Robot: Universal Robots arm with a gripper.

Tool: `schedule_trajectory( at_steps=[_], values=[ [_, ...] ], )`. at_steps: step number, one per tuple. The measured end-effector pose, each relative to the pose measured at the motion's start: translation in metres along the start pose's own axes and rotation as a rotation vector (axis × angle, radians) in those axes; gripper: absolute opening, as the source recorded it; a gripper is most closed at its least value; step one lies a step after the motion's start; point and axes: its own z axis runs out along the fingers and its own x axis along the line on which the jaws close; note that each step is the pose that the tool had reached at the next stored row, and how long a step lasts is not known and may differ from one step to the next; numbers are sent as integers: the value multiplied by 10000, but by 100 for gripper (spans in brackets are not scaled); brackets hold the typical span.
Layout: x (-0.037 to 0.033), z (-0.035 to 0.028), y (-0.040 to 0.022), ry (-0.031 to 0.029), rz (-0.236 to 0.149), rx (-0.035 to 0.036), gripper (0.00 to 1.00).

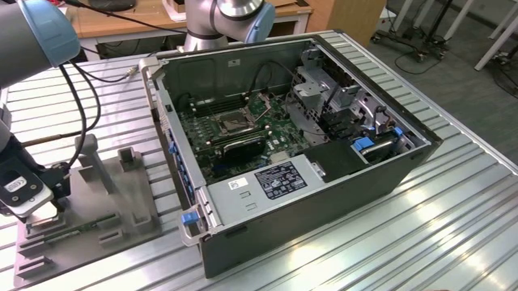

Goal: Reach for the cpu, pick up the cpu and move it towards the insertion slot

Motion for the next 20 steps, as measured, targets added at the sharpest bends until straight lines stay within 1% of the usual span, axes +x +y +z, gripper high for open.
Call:
schedule_trajectory(
  at_steps=[9,13,20],
  values=[
    [-1,-12,0,2,0,1,55],
    [-1,-48,2,1,0,1,55],
    [-1,-134,5,1,0,1,55]
  ],
)
